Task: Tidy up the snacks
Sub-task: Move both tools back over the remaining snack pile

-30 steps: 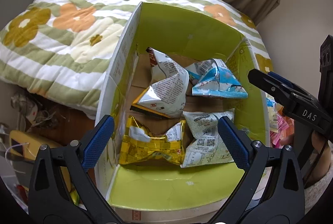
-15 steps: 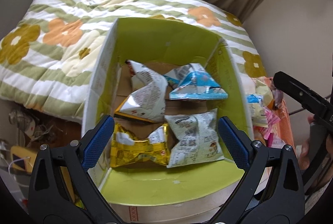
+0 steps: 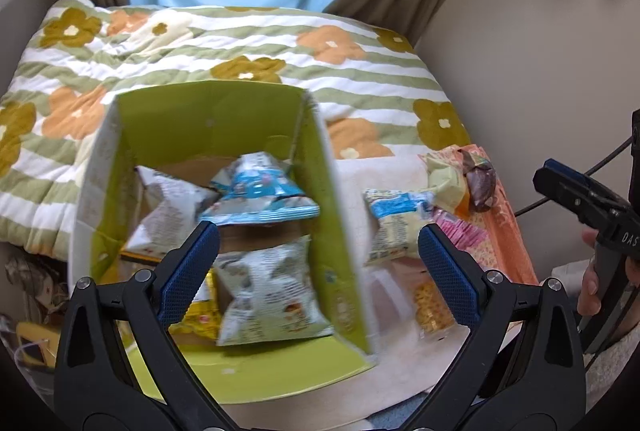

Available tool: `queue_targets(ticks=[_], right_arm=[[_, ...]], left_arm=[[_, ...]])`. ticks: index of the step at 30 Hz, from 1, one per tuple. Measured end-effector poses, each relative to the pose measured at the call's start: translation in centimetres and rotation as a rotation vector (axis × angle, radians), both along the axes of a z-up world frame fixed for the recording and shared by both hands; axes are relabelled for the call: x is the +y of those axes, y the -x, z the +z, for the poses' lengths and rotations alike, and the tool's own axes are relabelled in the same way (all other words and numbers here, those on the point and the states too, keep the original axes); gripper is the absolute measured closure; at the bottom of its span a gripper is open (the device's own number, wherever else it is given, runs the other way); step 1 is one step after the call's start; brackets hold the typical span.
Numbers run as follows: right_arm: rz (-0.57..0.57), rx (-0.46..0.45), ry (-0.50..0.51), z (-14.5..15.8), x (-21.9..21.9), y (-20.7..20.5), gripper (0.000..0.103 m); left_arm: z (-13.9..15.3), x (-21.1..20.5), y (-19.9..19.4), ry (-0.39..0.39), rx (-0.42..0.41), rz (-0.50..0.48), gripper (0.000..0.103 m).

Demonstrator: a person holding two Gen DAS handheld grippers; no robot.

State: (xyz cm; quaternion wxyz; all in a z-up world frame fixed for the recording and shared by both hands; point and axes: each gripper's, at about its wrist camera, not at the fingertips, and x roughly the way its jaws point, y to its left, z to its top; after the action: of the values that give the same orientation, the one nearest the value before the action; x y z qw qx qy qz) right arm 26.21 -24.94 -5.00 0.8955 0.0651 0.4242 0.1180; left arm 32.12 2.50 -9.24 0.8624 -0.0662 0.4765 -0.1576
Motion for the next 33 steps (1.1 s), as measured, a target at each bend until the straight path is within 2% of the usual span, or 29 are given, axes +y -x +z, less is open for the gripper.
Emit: queue_targets(ticks=[4,8,16,21,25,33], right_arm=[[-0.010,0.034,0.012,-0.8,-4.3,0.2,0.005],[-0.013,0.084,0.010,-2.5,-7.8,0.1,0.005],[0.001,0.221,-0.077,-8.4,-12.9,0.2,0.005],[0.083,0.283,-0.099,-12.2,-13.1,0.1,0.005],[0.129,0.337,-0.165,-15.0,-12.9,-0.9,0.005],[0.185,0.386,-0.228,-17.9,-11.8,-3.0,0.005]], left_arm=[[0.1,-4.3,-0.4,0.021,0.004,-0.017,0.004],[-0.4,-9.1,-0.9,-0.002,0.011,-0.051,0.004],[-3.6,-15.6,-2.3,-0.052,0.089,-0.061,0.004],[-7.1,-18.1,-3.7,-0.083,0.179,-0.045,0.004],[-9.4,-18.9,-4.8,-0.132,0.217,-0.035,0.004],[-13.7,-19.1,-6.4,-0.170,0.317,-0.021,0.004]])
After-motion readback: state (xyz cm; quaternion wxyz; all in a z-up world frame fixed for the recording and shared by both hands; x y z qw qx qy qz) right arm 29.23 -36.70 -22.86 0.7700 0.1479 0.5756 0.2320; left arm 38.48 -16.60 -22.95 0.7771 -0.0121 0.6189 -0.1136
